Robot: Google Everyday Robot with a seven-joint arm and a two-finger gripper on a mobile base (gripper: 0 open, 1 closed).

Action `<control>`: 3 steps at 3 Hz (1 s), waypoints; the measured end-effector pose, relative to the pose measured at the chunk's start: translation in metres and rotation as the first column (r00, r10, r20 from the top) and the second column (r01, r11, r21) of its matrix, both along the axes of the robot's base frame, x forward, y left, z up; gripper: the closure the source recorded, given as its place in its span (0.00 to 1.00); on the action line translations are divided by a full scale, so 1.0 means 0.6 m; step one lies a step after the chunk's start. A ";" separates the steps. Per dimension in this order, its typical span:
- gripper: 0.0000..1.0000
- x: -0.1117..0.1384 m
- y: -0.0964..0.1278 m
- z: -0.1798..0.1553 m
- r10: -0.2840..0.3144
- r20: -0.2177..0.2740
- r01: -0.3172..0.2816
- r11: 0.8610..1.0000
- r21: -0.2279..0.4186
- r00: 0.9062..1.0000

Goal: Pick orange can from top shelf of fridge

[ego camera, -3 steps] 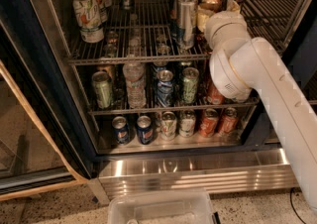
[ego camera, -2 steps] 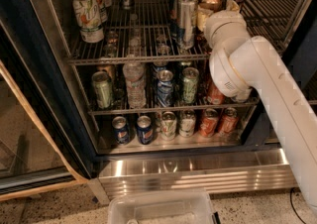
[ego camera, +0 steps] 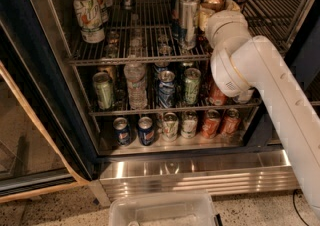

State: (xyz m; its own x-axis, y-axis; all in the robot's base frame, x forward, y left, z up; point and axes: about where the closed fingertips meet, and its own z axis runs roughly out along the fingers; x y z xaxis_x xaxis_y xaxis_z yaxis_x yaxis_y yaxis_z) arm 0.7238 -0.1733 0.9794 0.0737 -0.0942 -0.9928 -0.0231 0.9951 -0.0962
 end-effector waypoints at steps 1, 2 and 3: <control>0.61 0.001 0.000 -0.001 -0.001 -0.002 0.001 1.000 0.002 1.000; 0.84 0.001 0.000 -0.001 -0.001 -0.002 0.001 1.000 0.002 1.000; 1.00 0.001 0.000 -0.001 -0.001 -0.002 0.001 1.000 0.002 1.000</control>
Offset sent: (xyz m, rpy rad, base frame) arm 0.0007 -0.0001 -0.0007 0.0020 0.0017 -0.0006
